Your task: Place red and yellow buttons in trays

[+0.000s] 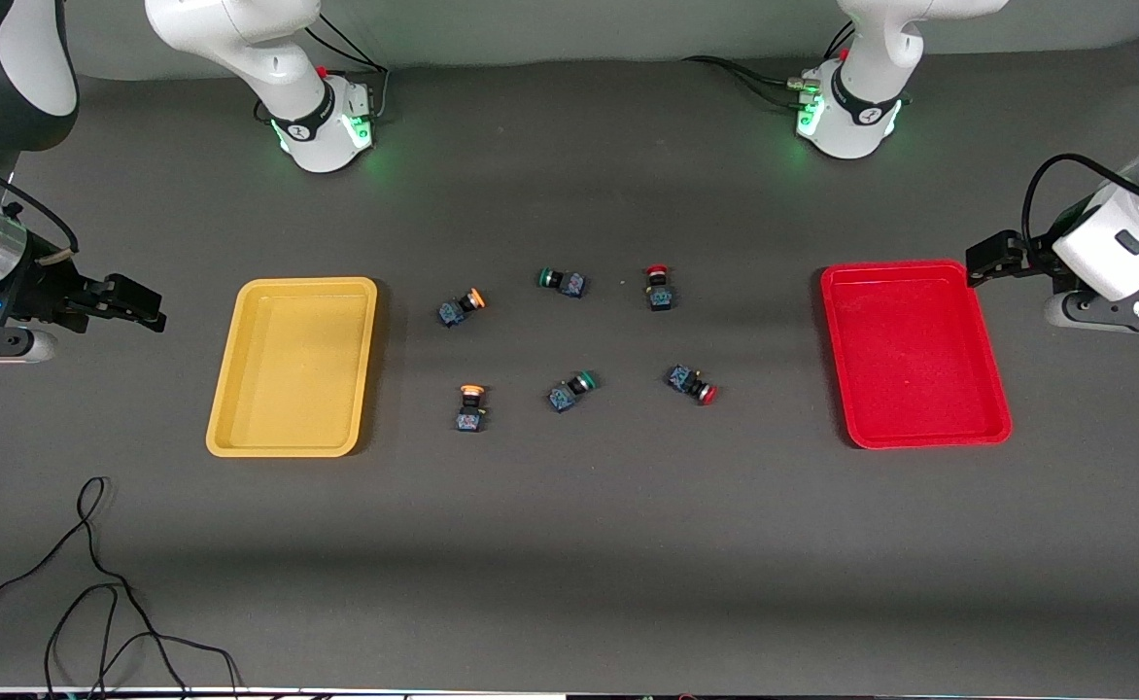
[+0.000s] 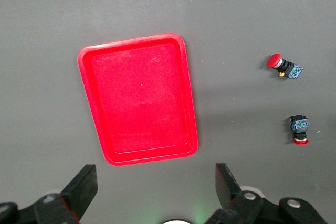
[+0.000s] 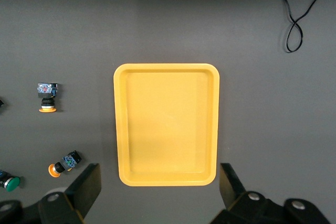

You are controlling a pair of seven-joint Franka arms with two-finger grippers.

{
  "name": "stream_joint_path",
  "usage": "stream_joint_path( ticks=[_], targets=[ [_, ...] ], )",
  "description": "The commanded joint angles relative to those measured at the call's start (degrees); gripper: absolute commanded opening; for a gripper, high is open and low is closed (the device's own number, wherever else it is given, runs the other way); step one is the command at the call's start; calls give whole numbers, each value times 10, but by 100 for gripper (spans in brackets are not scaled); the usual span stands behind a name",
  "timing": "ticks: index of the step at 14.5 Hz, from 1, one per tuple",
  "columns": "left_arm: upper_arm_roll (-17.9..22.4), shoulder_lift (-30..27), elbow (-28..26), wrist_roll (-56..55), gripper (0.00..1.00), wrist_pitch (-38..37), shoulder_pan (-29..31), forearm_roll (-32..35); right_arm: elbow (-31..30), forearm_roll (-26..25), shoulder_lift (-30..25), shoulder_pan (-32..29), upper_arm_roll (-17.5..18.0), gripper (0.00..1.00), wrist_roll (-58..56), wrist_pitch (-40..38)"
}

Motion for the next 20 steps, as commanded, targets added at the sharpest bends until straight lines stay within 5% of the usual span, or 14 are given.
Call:
stream_joint_path(
  ticks=[1, 14, 20],
  targets=[
    [6, 5, 13, -5, 100, -4, -6, -3, 10, 10, 3, 2, -2, 100, -7, -11],
    [0, -4, -24, -13, 100, 7, -17, -24, 1, 15, 6, 35, 2, 100, 3, -29],
    [-51, -39, -149, -255, 100, 132, -148, -32, -34, 40, 27, 109, 2, 100, 151, 5]
  ],
)
